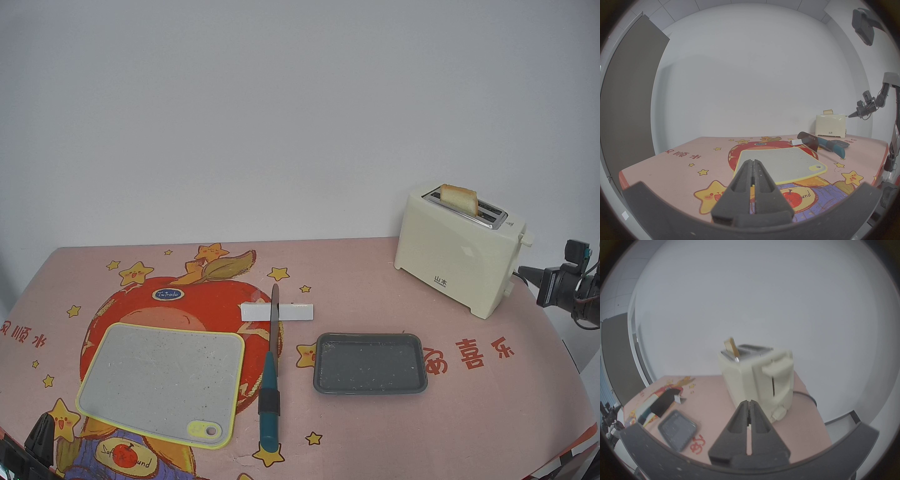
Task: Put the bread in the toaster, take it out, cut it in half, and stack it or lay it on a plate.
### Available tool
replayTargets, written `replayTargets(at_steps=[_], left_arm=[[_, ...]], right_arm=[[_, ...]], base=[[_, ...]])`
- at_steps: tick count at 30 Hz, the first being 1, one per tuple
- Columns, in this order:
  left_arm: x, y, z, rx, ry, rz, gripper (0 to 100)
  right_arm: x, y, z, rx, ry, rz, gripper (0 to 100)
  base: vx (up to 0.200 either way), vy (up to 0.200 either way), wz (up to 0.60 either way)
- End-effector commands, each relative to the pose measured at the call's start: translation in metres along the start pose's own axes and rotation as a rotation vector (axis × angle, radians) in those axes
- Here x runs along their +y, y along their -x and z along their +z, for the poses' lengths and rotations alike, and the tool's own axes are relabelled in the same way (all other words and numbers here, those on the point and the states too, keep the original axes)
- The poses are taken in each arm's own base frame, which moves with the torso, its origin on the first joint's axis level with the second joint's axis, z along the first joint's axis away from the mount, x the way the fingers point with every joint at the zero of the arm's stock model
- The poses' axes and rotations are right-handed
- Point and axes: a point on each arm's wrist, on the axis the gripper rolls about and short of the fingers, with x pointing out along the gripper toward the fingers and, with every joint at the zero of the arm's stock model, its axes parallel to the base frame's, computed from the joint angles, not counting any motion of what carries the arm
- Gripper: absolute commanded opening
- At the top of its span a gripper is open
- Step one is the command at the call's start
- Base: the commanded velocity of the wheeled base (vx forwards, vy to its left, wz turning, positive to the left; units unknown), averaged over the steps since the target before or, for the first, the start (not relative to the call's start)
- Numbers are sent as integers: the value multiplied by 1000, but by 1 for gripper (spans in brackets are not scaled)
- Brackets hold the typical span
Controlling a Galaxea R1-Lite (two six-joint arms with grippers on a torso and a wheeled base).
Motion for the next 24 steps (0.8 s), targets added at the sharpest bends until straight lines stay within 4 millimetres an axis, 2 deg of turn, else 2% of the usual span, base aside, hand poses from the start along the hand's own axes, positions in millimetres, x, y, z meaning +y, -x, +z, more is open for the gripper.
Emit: replayTargets(at_steps=[1,4,11,17,24], left_arm=[[0,-1,-4,17,0,0,0],[0,-1,-4,17,0,0,0],[0,-1,-4,17,0,0,0],[0,-1,-4,17,0,0,0],[0,-1,-4,17,0,-1,0]], right_arm=[[7,19,29,-137,-10,4,0],[4,19,40,-172,-42,-16,0],[-7,19,46,-199,-51,-62,0],[-10,12,43,-173,-59,-65,0],[-18,-5,33,-111,-76,-74,0]], base=[[0,0,0],[0,0,0],[0,0,0],[0,0,0],[0,0,0]])
